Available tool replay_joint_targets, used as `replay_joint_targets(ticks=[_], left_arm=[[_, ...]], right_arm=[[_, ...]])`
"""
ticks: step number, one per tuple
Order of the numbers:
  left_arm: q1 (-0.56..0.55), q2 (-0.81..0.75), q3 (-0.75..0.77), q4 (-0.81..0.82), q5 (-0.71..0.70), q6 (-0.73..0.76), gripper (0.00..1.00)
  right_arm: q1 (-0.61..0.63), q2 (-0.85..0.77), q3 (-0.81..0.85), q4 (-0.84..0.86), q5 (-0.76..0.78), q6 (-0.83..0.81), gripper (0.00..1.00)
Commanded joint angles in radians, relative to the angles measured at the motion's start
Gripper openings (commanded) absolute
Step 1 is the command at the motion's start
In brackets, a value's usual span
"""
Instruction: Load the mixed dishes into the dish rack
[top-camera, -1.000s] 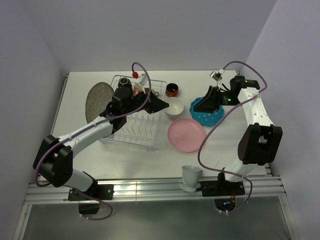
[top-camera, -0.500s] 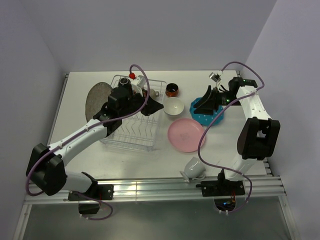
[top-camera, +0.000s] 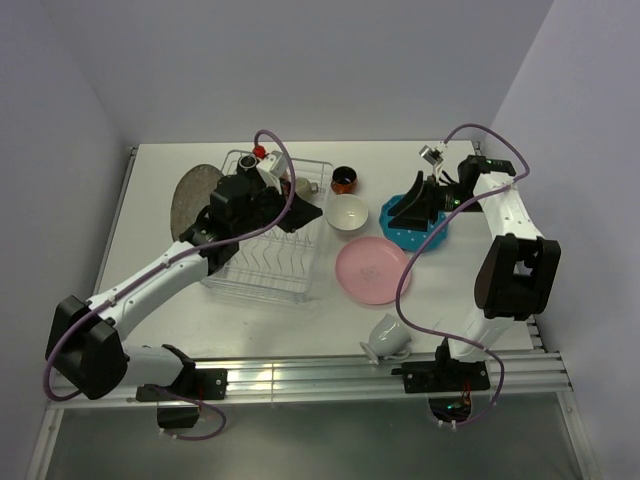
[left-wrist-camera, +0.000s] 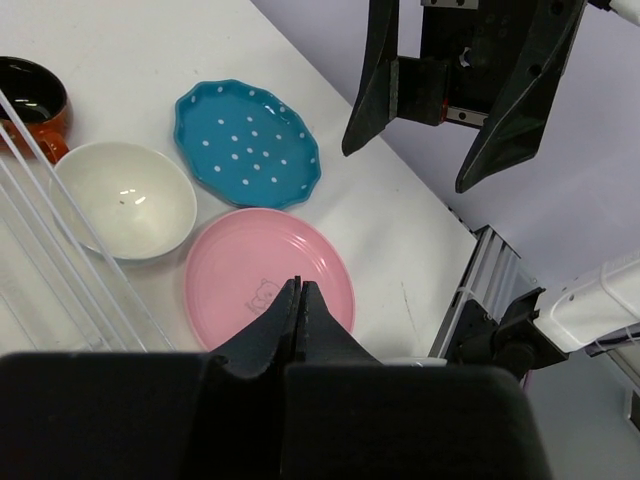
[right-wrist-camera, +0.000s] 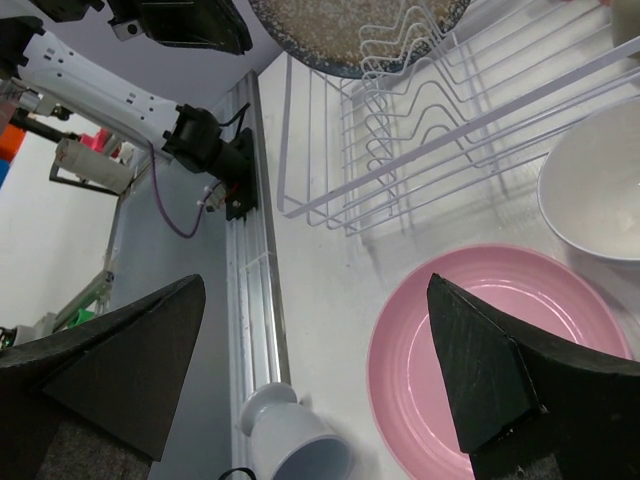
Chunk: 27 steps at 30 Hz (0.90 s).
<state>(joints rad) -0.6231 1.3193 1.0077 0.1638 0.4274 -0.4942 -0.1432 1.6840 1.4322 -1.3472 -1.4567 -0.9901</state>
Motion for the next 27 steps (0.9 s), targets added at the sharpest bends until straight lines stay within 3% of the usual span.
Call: replay_joint_targets(ticks=[1, 9, 15, 16, 17, 19, 20, 21, 22, 23, 25, 27], left_arm=[[0.005, -0.040, -0.004, 0.000, -0.013, 0.031, 0.00], [0.005, -0.080, -0.017, -0.046, -0.042, 0.077, 0.00], [0.005, -0.103, -0.009, -0.170, -0.131, 0.212, 0.03], [0.005, -0.107, -0.009, -0.203, -0.144, 0.250, 0.07], [0.005, -0.111, -0.009, -0.240, -0.171, 0.272, 0.25], [0.005, -0.129, -0.012, -0.276, -0.209, 0.333, 0.41], [0.005, -0.137, -0.023, -0.300, -0.252, 0.351, 0.56], [0.005, -0.158, -0.030, -0.308, -0.275, 0.365, 0.64], [0.005, -0.172, -0.043, -0.311, -0.297, 0.390, 0.69], [0.005, -0.187, -0.070, -0.311, -0.315, 0.399, 0.79], [0.005, -0.241, -0.122, -0.296, -0.375, 0.422, 0.96], [0.005, -0.297, -0.150, -0.279, -0.421, 0.440, 0.99]], right_arm=[[-0.009, -0.027, -0.009, -0.093, -0.013, -0.024, 1.00], [-0.010, -0.033, -0.016, -0.083, -0.004, -0.016, 1.00], [-0.010, -0.075, -0.042, -0.007, 0.038, 0.063, 1.00], [-0.009, -0.082, -0.045, 0.029, 0.048, 0.082, 1.00], [-0.009, -0.092, -0.050, 0.057, 0.065, 0.102, 1.00], [-0.009, -0.148, -0.087, 0.214, 0.145, 0.238, 1.00], [-0.009, -0.179, -0.111, 0.311, 0.192, 0.310, 1.00], [-0.006, -0.267, -0.189, 0.415, 0.252, 0.481, 1.00], [-0.001, -0.320, -0.232, 0.607, 0.401, 0.542, 1.00], [0.004, -0.366, -0.271, 0.685, 0.476, 0.577, 1.00], [0.016, -0.481, -0.343, 0.791, 0.630, 0.617, 1.00], [0.016, -0.541, -0.366, 0.810, 0.691, 0.622, 1.00]])
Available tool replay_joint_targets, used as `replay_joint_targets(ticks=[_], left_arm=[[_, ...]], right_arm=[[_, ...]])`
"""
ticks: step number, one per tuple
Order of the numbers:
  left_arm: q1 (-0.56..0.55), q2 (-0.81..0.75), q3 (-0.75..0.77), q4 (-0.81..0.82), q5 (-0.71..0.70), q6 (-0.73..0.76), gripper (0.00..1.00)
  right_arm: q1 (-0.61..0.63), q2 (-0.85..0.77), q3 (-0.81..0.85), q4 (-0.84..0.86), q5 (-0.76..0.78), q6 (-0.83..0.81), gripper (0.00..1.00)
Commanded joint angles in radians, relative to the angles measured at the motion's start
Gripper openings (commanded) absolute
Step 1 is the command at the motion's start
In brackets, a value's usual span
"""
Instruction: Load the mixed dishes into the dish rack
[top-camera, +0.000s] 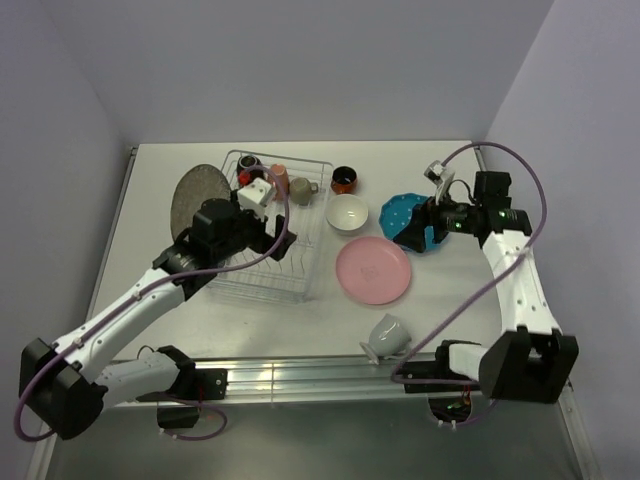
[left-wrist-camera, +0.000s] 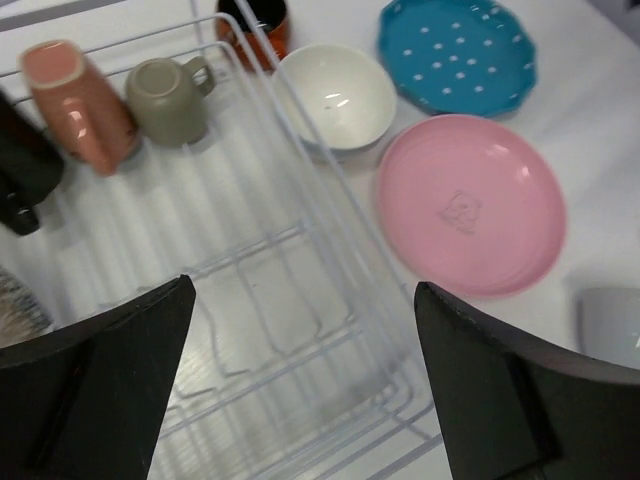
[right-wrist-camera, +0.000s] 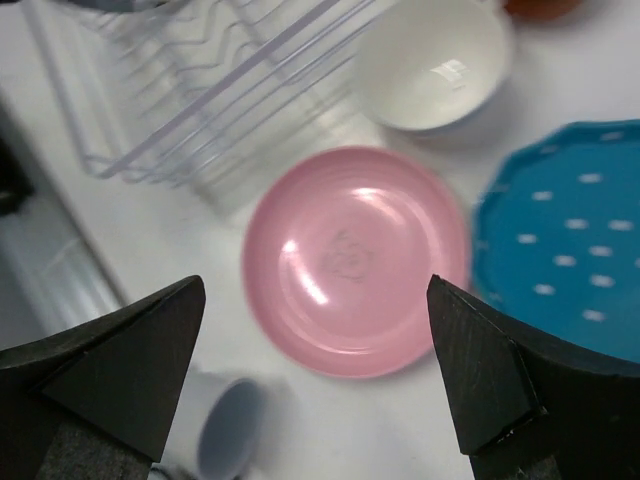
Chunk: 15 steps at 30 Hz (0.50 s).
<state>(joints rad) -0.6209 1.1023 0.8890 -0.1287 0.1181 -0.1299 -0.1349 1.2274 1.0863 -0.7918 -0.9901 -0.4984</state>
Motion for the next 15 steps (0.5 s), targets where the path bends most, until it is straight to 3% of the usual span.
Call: replay_joint_targets(ticks=[1, 6, 9, 12, 15], left_arm=[[0.004, -0.099, -0.056, 0.017, -0.112, 0.082, 0.99], [0.003, -0.214, -0.123, 0.043, -0.256, 0.108, 0.99], [0.004, -0.281, -0.203, 0.092, -0.343, 0.101, 0.99], [0.003, -0.329, -0.223, 0.093, -0.357, 0.092, 0.99], [0.003, -0.346, -0.225, 0.089, -0.360, 0.099, 0.99]], right_arm=[[0.008, -0.104, -0.029, 0.276, 0.252, 0.135, 1.00], [0.006, -0.293, -0.150, 0.455, 0.447, 0.210, 1.00], [0.003, -0.423, -0.277, 0.628, 0.629, 0.392, 1.00], [-0.009, -0.498, -0.354, 0.670, 0.770, 0.475, 1.00], [-0.061, -0.511, -0.376, 0.664, 0.728, 0.532, 1.00]])
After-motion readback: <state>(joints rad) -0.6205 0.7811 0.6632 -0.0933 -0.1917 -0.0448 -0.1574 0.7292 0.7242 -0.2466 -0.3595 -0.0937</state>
